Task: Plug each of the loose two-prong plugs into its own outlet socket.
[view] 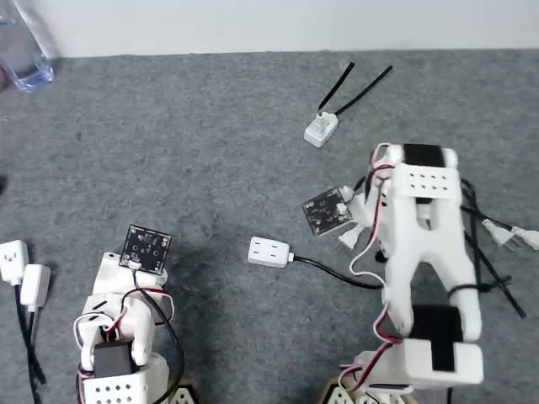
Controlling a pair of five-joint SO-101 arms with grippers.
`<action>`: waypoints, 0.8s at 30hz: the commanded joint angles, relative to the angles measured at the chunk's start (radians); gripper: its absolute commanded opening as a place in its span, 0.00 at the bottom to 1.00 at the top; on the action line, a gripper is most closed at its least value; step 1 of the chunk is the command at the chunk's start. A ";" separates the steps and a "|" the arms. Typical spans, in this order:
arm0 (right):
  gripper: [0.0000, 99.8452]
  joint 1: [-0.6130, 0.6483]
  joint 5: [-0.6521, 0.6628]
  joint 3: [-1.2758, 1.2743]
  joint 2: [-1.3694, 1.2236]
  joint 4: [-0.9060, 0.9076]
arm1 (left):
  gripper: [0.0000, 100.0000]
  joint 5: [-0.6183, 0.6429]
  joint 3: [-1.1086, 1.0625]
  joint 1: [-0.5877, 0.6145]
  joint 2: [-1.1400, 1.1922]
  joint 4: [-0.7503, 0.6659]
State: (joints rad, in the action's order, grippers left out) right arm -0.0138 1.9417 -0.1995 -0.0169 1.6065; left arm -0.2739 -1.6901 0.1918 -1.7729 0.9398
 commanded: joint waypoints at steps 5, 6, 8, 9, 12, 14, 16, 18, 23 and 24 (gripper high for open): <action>0.34 0.036 0.025 0.071 -0.162 -0.120 | 0.02 -0.015 0.004 -0.002 0.005 0.003; 0.34 0.036 0.026 0.080 -0.179 -0.124 | 0.02 -0.015 0.004 -0.002 0.005 0.003; 0.34 0.036 0.043 0.104 -0.203 -0.127 | 0.02 -0.015 0.004 -0.002 0.005 0.003; 0.34 0.033 0.077 0.117 -0.211 -0.122 | 0.02 -0.015 0.004 -0.002 0.005 0.003; 0.34 0.019 0.198 0.141 -0.229 -0.101 | 0.02 -0.017 0.004 -0.002 0.005 0.005; 0.34 0.012 0.279 0.161 -0.239 -0.053 | 0.02 -0.017 0.004 -0.002 0.005 0.005; 0.34 0.010 0.361 0.184 -0.252 0.010 | 0.02 -0.017 0.004 -0.002 0.005 0.005; 0.34 0.010 0.427 0.207 -0.271 0.070 | 0.02 -0.017 0.004 -0.002 0.005 0.005; 0.26 0.008 0.489 0.259 -0.328 0.116 | 0.02 -0.017 0.004 -0.005 0.005 0.005; 0.23 0.002 0.489 0.273 -0.340 0.116 | 0.02 -0.017 0.004 -0.002 0.005 0.005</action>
State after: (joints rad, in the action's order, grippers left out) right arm 0.0107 2.4020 0.0077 -0.3483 1.6970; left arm -0.2831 -1.6901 0.1918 -1.7729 0.9398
